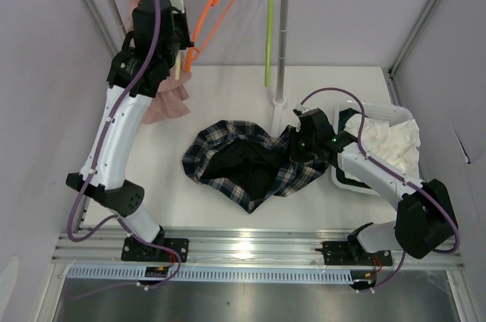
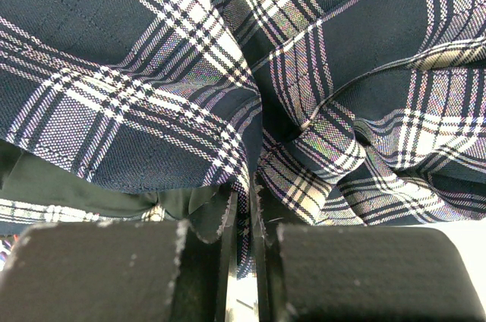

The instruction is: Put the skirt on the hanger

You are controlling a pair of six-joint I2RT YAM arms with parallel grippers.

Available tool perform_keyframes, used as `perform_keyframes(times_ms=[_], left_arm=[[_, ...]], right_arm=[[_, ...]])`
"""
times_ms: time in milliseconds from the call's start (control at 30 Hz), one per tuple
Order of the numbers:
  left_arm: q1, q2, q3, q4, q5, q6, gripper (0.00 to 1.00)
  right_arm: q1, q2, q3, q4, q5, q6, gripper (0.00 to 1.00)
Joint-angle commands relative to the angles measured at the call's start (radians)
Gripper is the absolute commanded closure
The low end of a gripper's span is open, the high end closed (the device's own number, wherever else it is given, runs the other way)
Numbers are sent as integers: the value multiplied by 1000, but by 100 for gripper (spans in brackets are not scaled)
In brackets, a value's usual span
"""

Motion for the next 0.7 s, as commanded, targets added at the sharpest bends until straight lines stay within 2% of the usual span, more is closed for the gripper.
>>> perform_keyframes(times_ms=[0,367,667], left_arm=[[20,-79,21,67,70,12,100],[70,-174,-47,36,244,-31,100],[79,-286,-151,6,288,-42,100]], right_arm=[[-7,-33,-4,2,-2,-16,98],[-8,-35,-2,2,-5,-21,98],[-8,-36,-2,-1,-6,-26,98]])
